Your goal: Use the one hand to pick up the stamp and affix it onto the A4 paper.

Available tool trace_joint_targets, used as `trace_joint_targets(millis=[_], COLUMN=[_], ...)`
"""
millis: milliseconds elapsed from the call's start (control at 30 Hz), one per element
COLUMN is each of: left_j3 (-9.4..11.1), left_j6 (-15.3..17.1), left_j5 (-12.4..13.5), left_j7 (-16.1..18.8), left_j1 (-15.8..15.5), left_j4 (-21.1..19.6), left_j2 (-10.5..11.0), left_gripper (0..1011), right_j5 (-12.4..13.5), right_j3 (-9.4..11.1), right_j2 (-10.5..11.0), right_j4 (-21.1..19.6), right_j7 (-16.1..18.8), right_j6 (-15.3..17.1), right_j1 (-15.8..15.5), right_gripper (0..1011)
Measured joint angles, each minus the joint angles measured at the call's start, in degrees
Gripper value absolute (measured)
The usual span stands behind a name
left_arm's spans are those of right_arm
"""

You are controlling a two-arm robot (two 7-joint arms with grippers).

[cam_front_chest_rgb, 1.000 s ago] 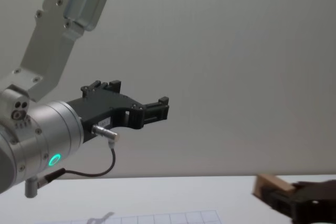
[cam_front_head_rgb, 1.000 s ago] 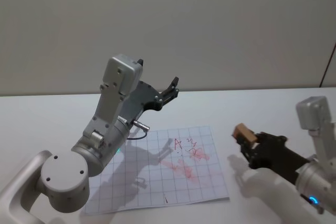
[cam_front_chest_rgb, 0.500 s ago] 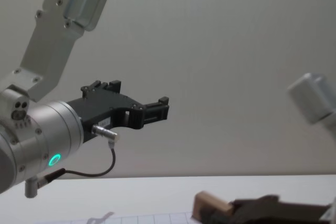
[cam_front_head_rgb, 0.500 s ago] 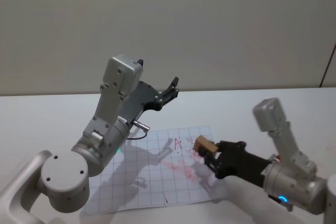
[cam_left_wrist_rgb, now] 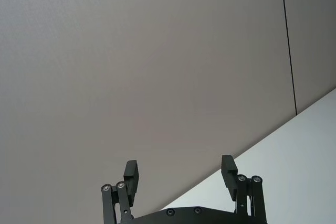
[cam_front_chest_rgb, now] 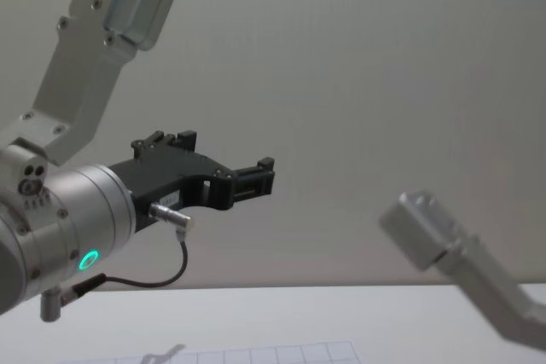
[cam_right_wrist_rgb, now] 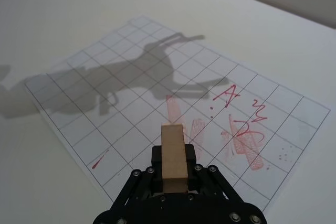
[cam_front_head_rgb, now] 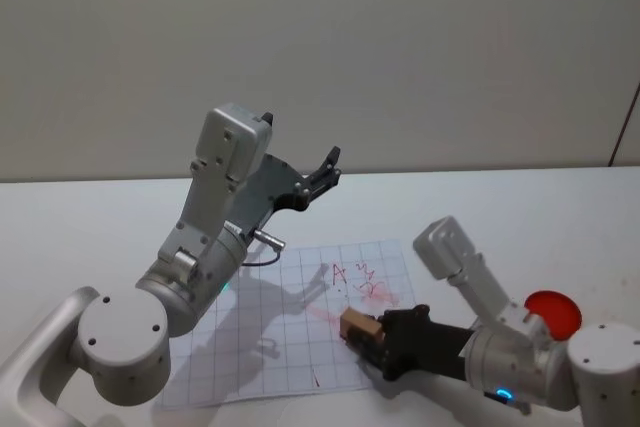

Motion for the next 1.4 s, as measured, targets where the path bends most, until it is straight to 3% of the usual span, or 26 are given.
trace_joint_targets(millis=[267, 600, 967, 1400], left_j3=[0.00, 0.00, 0.00, 0.00], left_j6=[0.00, 0.00, 0.00, 0.00], left_j5=[0.00, 0.00, 0.00, 0.00], left_j7=[0.00, 0.00, 0.00, 0.00], left_j1=[0.00, 0.00, 0.00, 0.00], left_j4=[0.00, 0.00, 0.00, 0.00], left_j2=[0.00, 0.00, 0.00, 0.00], left_gripper=[1001, 1001, 1001, 1001], right_j5=[-3.19, -3.38, 1.13, 7.00], right_j3=[-0.90, -1.31, -0.21, 2.80], right_j2=[-0.79, -1.21, -0.89, 1.47], right_j4=[2.56, 3.68, 1.30, -4.06], right_j7=[1.22, 0.30, -3.47, -11.20], right_j6=[0.66, -0.70, -4.03, -7.16], right_j1=[1.63, 2.30, 2.24, 0.42], right_gripper=[220, 220, 220, 220])
